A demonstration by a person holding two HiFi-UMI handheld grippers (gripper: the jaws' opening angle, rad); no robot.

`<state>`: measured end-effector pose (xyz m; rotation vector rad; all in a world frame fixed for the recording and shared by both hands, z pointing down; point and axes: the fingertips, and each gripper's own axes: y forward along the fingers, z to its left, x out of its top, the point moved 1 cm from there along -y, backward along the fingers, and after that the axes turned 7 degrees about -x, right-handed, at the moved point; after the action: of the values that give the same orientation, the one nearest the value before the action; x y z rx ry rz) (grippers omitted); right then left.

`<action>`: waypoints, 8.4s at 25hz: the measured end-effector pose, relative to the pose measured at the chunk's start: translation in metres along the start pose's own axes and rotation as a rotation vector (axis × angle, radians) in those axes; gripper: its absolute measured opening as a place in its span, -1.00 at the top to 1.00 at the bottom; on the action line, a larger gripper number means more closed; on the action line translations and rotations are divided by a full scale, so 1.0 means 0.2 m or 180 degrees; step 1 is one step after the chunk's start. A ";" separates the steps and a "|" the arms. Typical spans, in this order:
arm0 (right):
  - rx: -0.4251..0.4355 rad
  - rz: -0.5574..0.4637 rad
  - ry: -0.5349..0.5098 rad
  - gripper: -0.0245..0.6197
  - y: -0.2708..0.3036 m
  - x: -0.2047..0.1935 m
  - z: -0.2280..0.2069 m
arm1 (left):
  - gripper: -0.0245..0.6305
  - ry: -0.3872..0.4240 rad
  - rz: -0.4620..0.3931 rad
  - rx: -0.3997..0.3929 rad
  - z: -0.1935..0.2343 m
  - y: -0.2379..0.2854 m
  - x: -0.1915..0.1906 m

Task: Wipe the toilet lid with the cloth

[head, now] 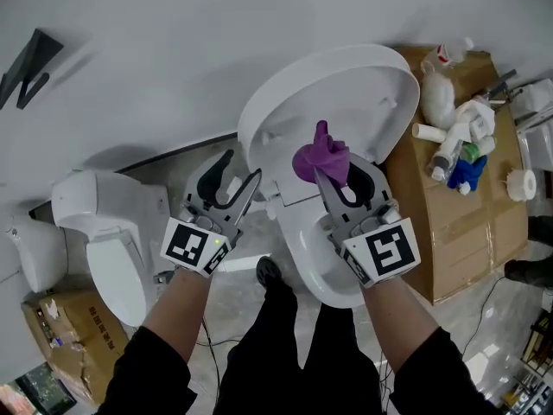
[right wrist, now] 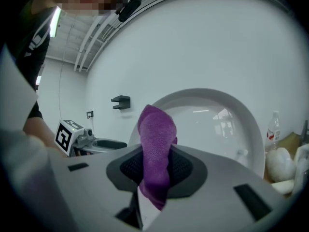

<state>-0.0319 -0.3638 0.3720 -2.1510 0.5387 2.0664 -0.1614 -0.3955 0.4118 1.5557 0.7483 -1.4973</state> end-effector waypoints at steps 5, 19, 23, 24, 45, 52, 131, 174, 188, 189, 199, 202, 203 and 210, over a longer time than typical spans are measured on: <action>0.0056 -0.0098 -0.0067 0.63 0.12 0.01 -0.03 | 0.18 0.0061 -0.0068 -0.0035 0.11 0.04 -0.02; 0.0202 -0.0231 -0.0420 0.63 0.42 0.15 0.10 | 0.22 0.0111 0.0028 -0.0479 0.14 0.16 -0.08; 0.0204 -0.0332 -0.0414 0.63 0.40 0.17 0.04 | 0.23 0.0095 0.0041 -0.0440 0.13 0.16 -0.08; 0.0170 -0.0353 -0.0372 0.63 0.38 0.17 0.00 | 0.23 0.0087 0.0037 -0.0423 0.13 0.16 -0.08; -0.0002 -0.0475 -0.0294 0.63 0.21 0.11 -0.29 | 0.28 -0.0043 -0.0009 -0.0120 0.15 0.15 -0.08; 0.0427 -0.0131 -0.0223 0.63 0.38 -0.12 0.15 | 0.28 -0.0078 -0.0080 -0.0273 0.14 0.15 -0.07; -0.0043 0.0049 -0.0254 0.63 0.26 -0.64 -0.15 | 0.28 -0.0179 -0.0256 -0.0079 0.15 0.16 -0.10; -0.0558 0.0250 -0.0205 0.63 0.14 -1.01 -0.87 | 0.32 -0.0320 0.0041 0.0426 0.17 0.21 -0.39; 0.0642 0.0414 -0.0249 0.63 0.44 -1.29 0.34 | 0.30 -0.0340 -0.0106 -0.0065 0.13 0.23 -0.41; 0.0655 0.0404 -0.0277 0.63 0.45 -1.31 0.35 | 0.30 -0.0339 -0.0114 -0.0084 0.13 0.23 -0.41; 0.0432 0.0392 -0.0561 0.63 0.36 -1.39 -0.08 | 0.29 -0.0396 -0.0101 -0.0041 0.14 0.22 -0.42; 0.0215 0.0378 -0.0524 0.63 0.31 -1.39 -0.31 | 0.29 -0.0497 -0.0053 0.0066 0.15 0.22 -0.42; 0.0142 0.0381 -0.0522 0.63 0.29 -1.40 -0.38 | 0.29 -0.0519 -0.0032 0.0096 0.16 0.22 -0.42; -0.0439 0.0488 -0.0337 0.63 0.17 -1.44 -0.81 | 0.29 -0.0468 0.0172 0.0247 0.17 0.23 -0.44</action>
<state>0.1076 -0.3971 0.6712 -2.1171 0.5812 2.3481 -0.1476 -0.4354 0.5076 1.4919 0.5658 -1.5976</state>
